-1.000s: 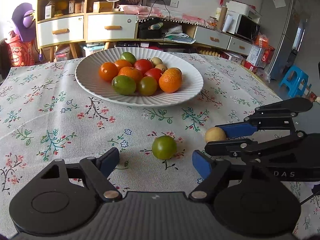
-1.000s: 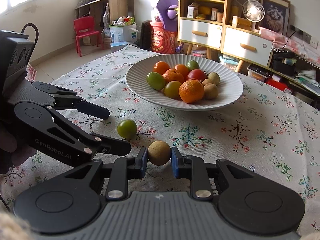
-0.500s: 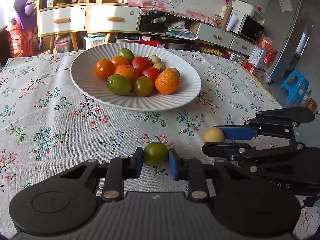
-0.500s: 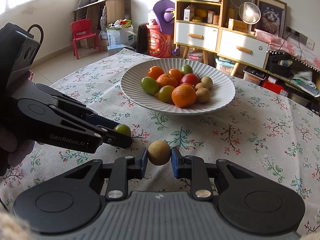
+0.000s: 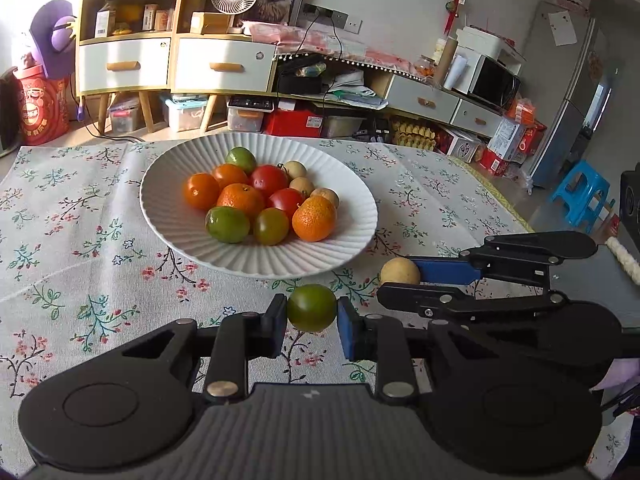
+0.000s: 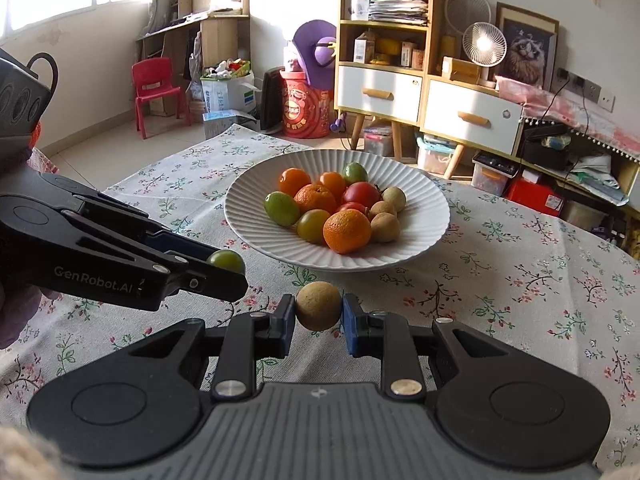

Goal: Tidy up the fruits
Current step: 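Carry the green tomato and brown fruit over the white bowl with both grippers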

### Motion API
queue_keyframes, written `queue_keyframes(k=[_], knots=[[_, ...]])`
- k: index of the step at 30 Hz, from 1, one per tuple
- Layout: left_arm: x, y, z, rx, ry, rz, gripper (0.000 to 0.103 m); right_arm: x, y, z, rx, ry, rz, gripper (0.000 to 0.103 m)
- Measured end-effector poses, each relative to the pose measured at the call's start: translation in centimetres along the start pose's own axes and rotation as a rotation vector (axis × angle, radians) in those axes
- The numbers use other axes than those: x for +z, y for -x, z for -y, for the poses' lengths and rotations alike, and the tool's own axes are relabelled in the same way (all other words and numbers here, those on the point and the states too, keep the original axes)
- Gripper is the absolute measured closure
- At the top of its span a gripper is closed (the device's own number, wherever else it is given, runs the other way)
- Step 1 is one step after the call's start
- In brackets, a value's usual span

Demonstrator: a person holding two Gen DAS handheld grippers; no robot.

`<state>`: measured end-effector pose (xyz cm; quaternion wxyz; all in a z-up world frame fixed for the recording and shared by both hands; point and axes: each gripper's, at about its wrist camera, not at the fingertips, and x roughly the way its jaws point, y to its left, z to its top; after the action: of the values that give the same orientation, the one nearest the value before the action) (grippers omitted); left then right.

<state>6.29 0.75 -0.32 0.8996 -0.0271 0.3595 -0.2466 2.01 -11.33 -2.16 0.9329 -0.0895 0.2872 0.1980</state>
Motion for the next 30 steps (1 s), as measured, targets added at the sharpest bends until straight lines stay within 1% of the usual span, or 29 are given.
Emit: queue_keyframes(k=[9,15,24,30], knots=[[1.6,-0.3,-0.3,0.030,0.017,0.046,0.086,1.4,-0.7,2.0,-0.030,-0.070,0.032,0.080],[2.1,-1.0,-0.7,0.048,0.022,0.072,0.087,2.1,-1.8,3.3,-0.028,-0.125,0.041,0.080],[2.0,-2.2,-1.2,0.081,0.029,0.056,0.086,1.8,-3.1,4.4,-0.023,-0.156,0.019,0.080],[1.7,-2.8,-1.2,0.085,0.014,0.047,0.086,2.3,-3.8,4.9,-0.011,-0.161,0.033,0.080]])
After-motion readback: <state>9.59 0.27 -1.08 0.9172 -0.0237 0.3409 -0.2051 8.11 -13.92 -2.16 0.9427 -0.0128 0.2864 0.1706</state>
